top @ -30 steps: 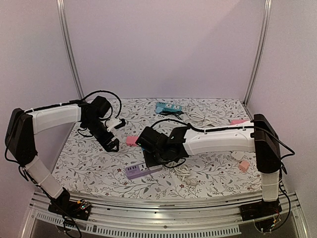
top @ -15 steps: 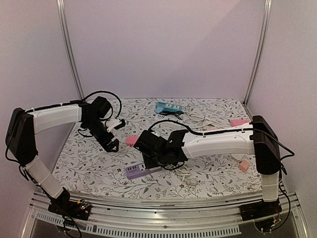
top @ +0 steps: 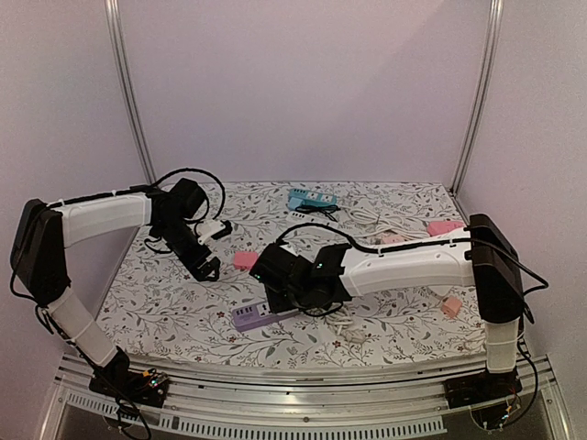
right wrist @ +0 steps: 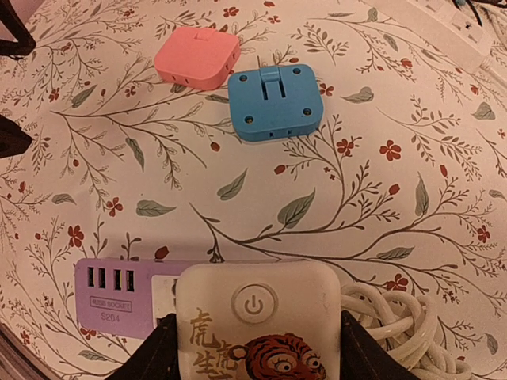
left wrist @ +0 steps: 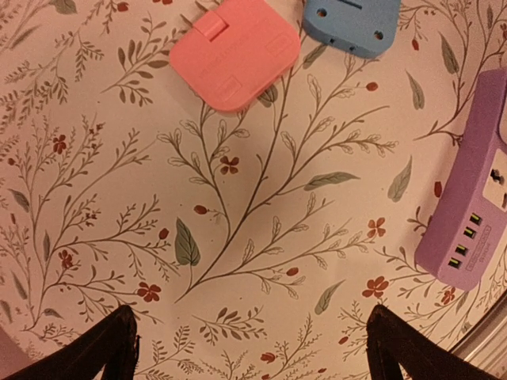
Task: Insert the plug
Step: Insert the plug into the socket.
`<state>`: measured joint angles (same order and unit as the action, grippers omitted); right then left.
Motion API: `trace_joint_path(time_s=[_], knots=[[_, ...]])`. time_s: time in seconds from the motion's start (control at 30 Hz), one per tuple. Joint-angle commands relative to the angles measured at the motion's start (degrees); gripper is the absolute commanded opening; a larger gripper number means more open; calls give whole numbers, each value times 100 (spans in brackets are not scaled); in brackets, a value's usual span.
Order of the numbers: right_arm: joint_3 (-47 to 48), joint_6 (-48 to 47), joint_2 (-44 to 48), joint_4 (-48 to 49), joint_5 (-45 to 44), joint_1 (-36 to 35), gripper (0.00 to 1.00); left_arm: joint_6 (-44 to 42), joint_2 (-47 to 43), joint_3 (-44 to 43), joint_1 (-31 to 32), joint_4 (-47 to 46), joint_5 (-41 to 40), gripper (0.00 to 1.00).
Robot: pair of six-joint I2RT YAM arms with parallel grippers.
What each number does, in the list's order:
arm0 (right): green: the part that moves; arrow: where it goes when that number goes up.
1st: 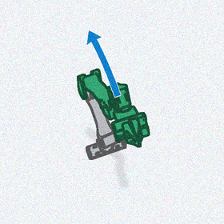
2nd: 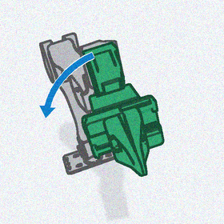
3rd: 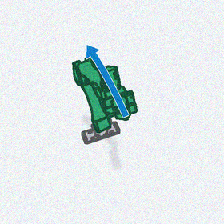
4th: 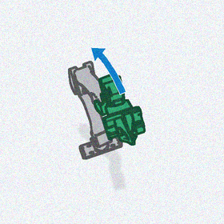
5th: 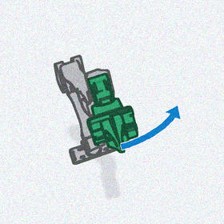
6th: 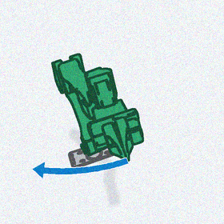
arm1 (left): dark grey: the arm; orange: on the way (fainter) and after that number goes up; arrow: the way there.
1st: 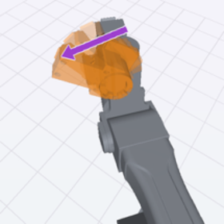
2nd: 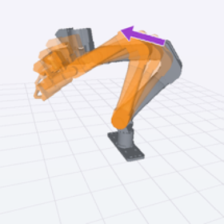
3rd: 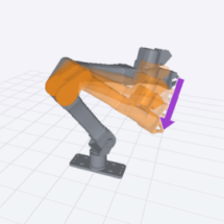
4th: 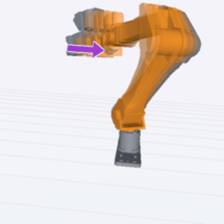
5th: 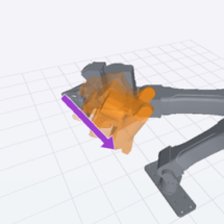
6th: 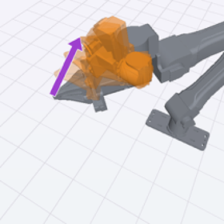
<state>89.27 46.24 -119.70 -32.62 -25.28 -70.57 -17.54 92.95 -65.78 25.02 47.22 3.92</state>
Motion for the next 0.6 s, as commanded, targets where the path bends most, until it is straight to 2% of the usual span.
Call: trace_joint_path(time_s=[0.0,0.2,0.57], knots=[[-877,-115,-1500,-1795,1016,42,0,-58,75,30,22,-29,-25,99],[-485,-272,-1352,-2054,799,14,0,-61,116,22,21,-20,-29,100],[-814,-412,-1889,-2159,1034,-144,0,-80,127,12,27,0,-66,99]])
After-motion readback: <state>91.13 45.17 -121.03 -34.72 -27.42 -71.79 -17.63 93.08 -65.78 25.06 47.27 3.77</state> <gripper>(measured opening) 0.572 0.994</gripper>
